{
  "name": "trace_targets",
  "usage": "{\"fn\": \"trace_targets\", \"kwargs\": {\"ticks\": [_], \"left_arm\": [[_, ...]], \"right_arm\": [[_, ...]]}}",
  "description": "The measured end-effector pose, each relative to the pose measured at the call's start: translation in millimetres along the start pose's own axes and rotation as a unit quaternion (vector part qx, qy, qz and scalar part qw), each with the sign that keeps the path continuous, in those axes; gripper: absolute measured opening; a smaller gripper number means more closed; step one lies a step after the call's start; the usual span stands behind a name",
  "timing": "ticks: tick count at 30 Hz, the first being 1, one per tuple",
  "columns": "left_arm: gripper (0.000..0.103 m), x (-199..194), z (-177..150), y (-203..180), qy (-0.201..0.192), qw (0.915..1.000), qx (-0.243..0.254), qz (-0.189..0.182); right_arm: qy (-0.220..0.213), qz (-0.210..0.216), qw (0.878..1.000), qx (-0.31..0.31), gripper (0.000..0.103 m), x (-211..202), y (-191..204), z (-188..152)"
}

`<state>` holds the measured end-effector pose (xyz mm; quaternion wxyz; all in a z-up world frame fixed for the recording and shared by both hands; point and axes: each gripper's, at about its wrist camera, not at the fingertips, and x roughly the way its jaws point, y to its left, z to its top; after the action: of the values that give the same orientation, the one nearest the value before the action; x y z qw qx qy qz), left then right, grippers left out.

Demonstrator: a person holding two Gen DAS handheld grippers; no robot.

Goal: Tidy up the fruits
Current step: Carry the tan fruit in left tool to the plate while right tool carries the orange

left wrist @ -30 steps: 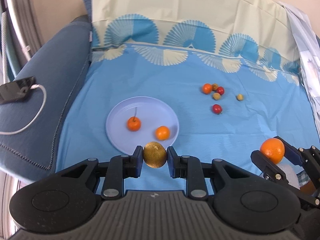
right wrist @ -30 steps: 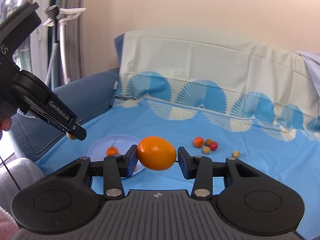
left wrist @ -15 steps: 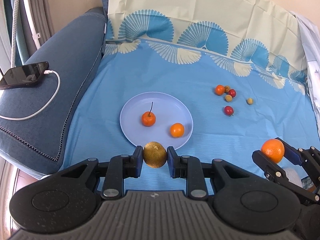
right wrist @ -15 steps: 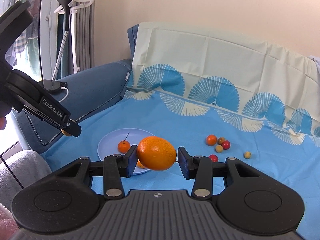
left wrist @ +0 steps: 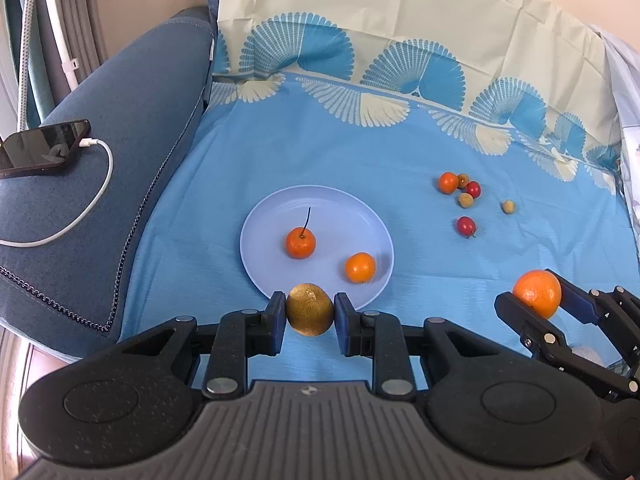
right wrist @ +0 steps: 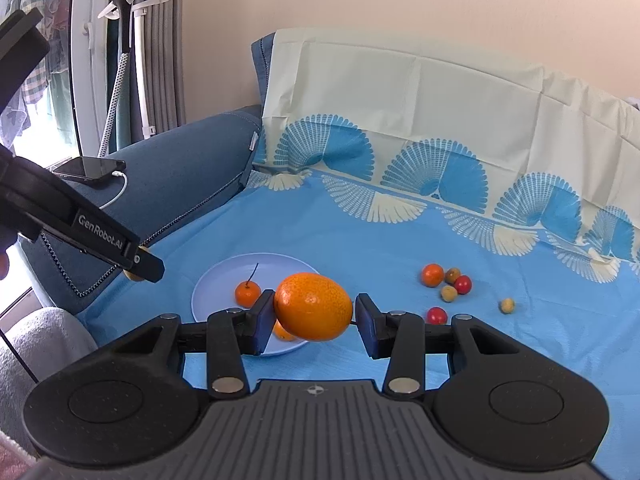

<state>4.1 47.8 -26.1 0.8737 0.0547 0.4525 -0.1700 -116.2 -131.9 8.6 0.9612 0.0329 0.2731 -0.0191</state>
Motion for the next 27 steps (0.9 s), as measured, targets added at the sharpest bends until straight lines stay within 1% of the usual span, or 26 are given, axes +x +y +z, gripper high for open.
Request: {"fn": "trace_targets", "kwargs": {"ticks": [15, 27], "left_arm": [[0.028, 36, 16, 4, 0.023, 0.9997, -0.001, 0.010], [0.028, 83, 42, 10, 0.042, 0.9989, 0.001, 0.020]], "right_arm": [[0.023, 0.024, 0.999, 0.000, 0.045, 39, 5, 6], [0.053, 0.039, 0.998, 0.000, 0.045, 93, 14, 13]]}}
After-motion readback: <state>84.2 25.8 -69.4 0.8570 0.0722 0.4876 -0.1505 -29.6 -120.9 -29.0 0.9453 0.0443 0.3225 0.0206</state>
